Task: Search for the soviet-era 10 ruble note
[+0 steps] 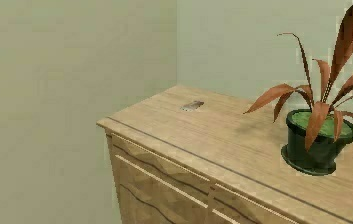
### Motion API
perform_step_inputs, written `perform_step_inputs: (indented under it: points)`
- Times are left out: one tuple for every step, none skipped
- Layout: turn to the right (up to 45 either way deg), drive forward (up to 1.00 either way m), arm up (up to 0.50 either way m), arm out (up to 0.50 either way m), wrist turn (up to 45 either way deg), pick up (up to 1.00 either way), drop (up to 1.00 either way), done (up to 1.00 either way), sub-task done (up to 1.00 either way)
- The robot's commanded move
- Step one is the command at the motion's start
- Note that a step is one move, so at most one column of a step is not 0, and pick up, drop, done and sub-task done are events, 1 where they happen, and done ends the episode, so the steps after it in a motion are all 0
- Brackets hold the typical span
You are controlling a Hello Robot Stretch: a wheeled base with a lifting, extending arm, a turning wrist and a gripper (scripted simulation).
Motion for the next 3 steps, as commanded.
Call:
perform_step_inputs:
  points:
    - [3.0, 0.0, 0.0, 0.0, 0.0, 0.0, 0.0, 0.0, 0.0]
    - [0.0, 1.0, 0.0, 0.0, 0.0, 0.0, 0.0, 0.0, 0.0]
    - [0.0, 0.0, 0.0, 0.0, 0.0, 0.0, 0.0, 1.0, 0.0]
